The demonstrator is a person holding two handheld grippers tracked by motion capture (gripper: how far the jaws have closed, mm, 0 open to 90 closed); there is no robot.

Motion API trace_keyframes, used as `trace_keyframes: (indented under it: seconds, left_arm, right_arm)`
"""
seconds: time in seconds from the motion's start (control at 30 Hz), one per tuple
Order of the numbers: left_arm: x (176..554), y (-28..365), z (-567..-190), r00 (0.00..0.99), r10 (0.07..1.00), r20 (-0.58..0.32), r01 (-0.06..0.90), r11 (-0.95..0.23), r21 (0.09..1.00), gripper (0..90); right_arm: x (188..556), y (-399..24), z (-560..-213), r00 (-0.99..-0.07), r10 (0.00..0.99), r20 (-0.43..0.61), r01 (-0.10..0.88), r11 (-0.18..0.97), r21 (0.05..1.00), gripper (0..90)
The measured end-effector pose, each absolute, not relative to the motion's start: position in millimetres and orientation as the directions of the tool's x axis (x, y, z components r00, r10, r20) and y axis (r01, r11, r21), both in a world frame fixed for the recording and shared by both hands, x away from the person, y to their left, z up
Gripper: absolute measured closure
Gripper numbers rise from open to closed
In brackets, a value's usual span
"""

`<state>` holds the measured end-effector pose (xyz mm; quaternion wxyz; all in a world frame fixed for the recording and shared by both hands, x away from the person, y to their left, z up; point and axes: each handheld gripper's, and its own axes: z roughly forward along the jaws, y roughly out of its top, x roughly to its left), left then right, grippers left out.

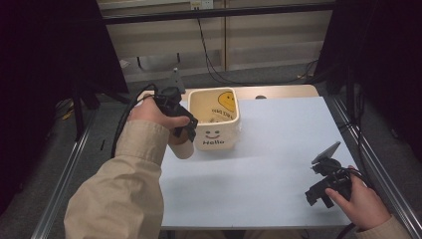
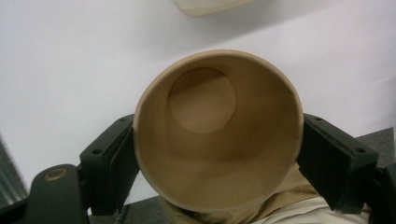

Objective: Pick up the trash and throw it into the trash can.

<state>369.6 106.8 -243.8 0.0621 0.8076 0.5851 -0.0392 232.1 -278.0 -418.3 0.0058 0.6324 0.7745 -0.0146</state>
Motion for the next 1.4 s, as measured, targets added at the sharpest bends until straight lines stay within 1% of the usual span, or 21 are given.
trace_keyframes:
  seconds: [0.07, 0.1, 0.27, 0.33, 0.4, 0.47, 0.5, 0.7, 0.93, 0.97, 1.0, 1.13, 1.17, 1.4]
  left_arm:
    - [372, 107, -240, 0.315, 0.939, -0.14, 0.949, -0.311, 0.051, 18.8]
    - [373, 106, -236, 0.304, 0.94, -0.153, 0.953, -0.299, 0.051, 18.8]
    - [383, 105, -217, 0.305, 0.942, -0.144, 0.952, -0.302, 0.043, 18.8]
    - [388, 105, -212, 0.293, 0.945, -0.146, 0.956, -0.29, 0.042, 18.8]
    - [391, 105, -208, 0.296, 0.944, -0.145, 0.955, -0.294, 0.038, 18.9]
    - [394, 105, -205, 0.284, 0.947, -0.146, 0.959, -0.282, 0.036, 19.0]
    - [397, 107, -202, 0.291, 0.946, -0.145, 0.957, -0.29, 0.032, 19.0]
    - [408, 108, -194, 0.263, 0.953, -0.153, 0.965, -0.261, 0.031, 19.0]
    - [423, 110, -184, 0.253, 0.959, -0.128, 0.967, -0.251, 0.034, 19.0]
    - [426, 109, -184, 0.24, 0.96, -0.142, 0.971, -0.237, 0.04, 19.0]
    - [428, 107, -184, 0.248, 0.959, -0.136, 0.969, -0.244, 0.046, 19.0]
    - [438, 100, -185, 0.24, 0.96, -0.142, 0.971, -0.235, 0.052, 19.0]
    - [440, 98, -185, 0.249, 0.959, -0.137, 0.968, -0.244, 0.053, 19.0]
    - [455, 78, -186, 0.276, 0.949, -0.153, 0.961, -0.268, 0.074, 19.2]
  right_arm:
    - [231, -277, -419, -0.188, 0.982, -0.019, 0.982, 0.188, 0.003, 5.4]
    - [231, -278, -419, -0.189, 0.982, -0.019, 0.982, 0.189, 0.003, 5.4]
    - [231, -279, -419, -0.188, 0.982, -0.025, 0.982, 0.188, 0.0, 5.6]
    - [232, -278, -417, -0.188, 0.982, -0.032, 0.982, 0.187, -0.017, 5.6]
    - [231, -278, -418, -0.182, 0.983, -0.025, 0.983, 0.182, 0.001, 5.5]
    - [232, -279, -417, -0.187, 0.982, -0.027, 0.982, 0.186, -0.02, 5.6]
    - [232, -279, -417, -0.186, 0.982, -0.026, 0.982, 0.186, -0.018, 5.6]
    - [232, -278, -417, -0.189, 0.981, -0.032, 0.982, 0.189, -0.017, 5.6]
    - [232, -278, -417, -0.192, 0.981, -0.03, 0.981, 0.192, -0.015, 5.6]
    - [232, -278, -418, -0.193, 0.981, -0.023, 0.981, 0.193, -0.003, 5.6]
    - [232, -277, -417, -0.195, 0.98, -0.027, 0.981, 0.194, -0.016, 5.6]
    - [232, -276, -417, -0.194, 0.981, -0.023, 0.981, 0.194, -0.013, 5.7]
    - [233, -277, -416, -0.207, 0.978, -0.02, 0.978, 0.207, -0.008, 5.6]
    - [233, -278, -416, -0.201, 0.979, -0.023, 0.98, 0.201, -0.01, 5.5]
